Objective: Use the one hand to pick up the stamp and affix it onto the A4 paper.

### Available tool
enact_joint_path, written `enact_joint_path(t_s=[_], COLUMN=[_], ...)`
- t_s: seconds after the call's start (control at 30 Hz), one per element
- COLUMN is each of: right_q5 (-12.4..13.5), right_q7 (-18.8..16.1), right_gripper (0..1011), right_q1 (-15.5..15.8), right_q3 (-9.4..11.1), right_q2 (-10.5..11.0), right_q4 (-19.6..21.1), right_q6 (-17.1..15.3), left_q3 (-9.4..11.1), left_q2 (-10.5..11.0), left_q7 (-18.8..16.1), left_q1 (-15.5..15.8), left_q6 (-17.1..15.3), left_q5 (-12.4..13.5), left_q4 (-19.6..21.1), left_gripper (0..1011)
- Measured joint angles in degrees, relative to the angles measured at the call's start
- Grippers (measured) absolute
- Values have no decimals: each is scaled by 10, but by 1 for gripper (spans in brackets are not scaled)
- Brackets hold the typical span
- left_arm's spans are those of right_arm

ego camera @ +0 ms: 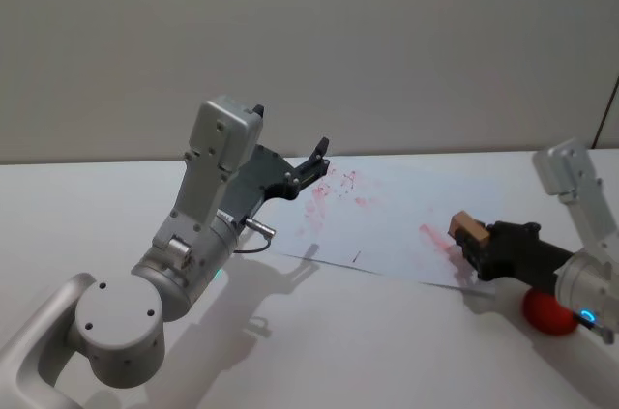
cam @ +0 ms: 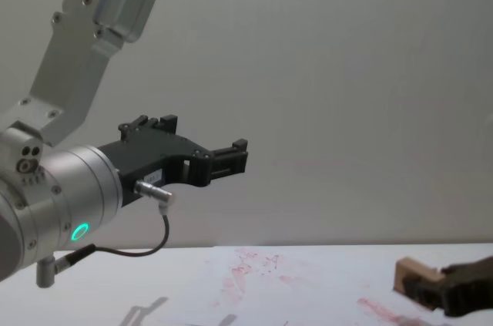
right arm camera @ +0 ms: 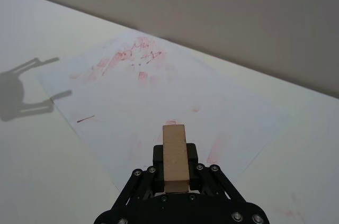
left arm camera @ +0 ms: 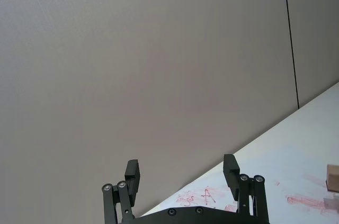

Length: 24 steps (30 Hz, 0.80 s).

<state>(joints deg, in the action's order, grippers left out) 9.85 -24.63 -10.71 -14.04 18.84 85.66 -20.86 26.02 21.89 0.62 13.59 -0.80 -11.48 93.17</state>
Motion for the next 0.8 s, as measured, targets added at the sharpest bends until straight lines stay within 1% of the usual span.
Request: enact_joint_path(t_s=[0.23, 0.27, 0.33, 0.6, 0.8], right_q5=[-13, -13, -16, -24, -25], right_q7=[-10, -10, -11, -9, -5], right_gripper=[220, 220, 220, 220, 220], right_q1=[-21, -21, -27, -37, -41], right_q3=[-15, -15, -19, -26, -30], right_q2=[-18, -18, -23, -33, -37], right_q4=[-36, -36, -47, -63, -70], right_q6=[-39, -39, -50, -69, -73], left_q3=[0, 0, 0, 0, 0], left_q2=[0, 0, 0, 0, 0], left_q7=[0, 0, 0, 0, 0], left_q1=[0, 0, 0, 0, 0], left_q6=[0, 0, 0, 0, 0], left_q5=[0, 0, 0, 0, 0], left_q4=[0, 0, 0, 0, 0], left_gripper=[1001, 1001, 1001, 1001, 1001])
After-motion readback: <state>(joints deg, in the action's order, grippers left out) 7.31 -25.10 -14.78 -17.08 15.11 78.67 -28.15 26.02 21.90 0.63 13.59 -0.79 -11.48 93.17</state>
